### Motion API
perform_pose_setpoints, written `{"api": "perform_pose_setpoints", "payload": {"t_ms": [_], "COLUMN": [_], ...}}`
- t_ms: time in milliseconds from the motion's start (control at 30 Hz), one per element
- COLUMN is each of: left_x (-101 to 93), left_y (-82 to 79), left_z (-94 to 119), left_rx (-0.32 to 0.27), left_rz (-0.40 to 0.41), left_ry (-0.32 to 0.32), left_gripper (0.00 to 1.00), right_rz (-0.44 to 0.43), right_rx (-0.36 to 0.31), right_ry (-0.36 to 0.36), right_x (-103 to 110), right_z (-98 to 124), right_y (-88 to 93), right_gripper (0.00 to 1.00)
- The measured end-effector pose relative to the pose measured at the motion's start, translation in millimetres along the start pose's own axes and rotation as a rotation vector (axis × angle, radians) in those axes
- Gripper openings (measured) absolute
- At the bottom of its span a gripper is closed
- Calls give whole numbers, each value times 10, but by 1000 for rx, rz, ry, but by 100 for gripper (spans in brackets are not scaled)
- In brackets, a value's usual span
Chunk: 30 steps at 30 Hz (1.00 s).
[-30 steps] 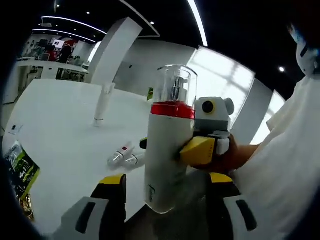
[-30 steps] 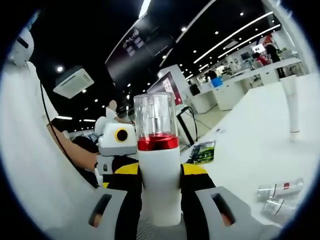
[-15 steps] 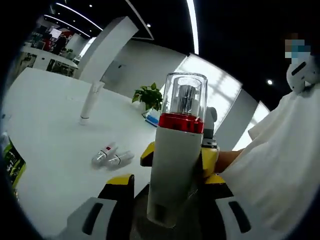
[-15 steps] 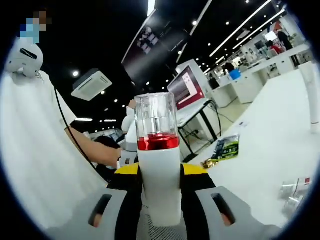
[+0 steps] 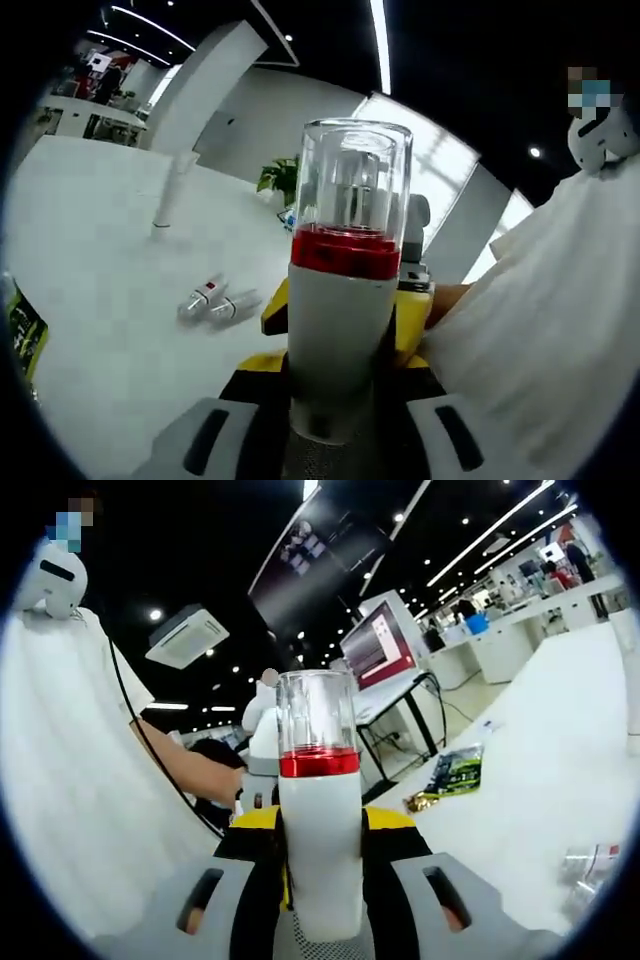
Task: Arrange the skincare products in the storage area until every visible bottle or jar stands upright without overlapping.
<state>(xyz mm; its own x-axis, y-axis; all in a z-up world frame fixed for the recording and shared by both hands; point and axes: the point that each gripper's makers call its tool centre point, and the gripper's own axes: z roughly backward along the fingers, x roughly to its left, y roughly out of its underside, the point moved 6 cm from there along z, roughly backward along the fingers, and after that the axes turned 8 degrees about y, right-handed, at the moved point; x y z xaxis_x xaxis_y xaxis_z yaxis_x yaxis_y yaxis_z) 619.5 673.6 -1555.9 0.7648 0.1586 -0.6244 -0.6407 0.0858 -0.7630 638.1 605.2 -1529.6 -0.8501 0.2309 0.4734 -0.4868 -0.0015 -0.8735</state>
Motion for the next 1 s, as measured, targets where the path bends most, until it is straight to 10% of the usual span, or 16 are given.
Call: {"api": "perform_pose_setpoints", "payload": {"t_ms": [567,1000], "left_x": [239,230], "left_y": [92,56], "left_z": [-22,-79], "left_rx": [131,120], "left_rz": [-122,-143], "left_ry": [-357,-399], "left_gripper": [31,33], "right_rz": [129,154], "right_rx": [112,103], "right_ry": [218,267], "right_x": [-188,-195], "right_z": [-59,26], "right_y": [110,77], "right_gripper": [30,28]}}
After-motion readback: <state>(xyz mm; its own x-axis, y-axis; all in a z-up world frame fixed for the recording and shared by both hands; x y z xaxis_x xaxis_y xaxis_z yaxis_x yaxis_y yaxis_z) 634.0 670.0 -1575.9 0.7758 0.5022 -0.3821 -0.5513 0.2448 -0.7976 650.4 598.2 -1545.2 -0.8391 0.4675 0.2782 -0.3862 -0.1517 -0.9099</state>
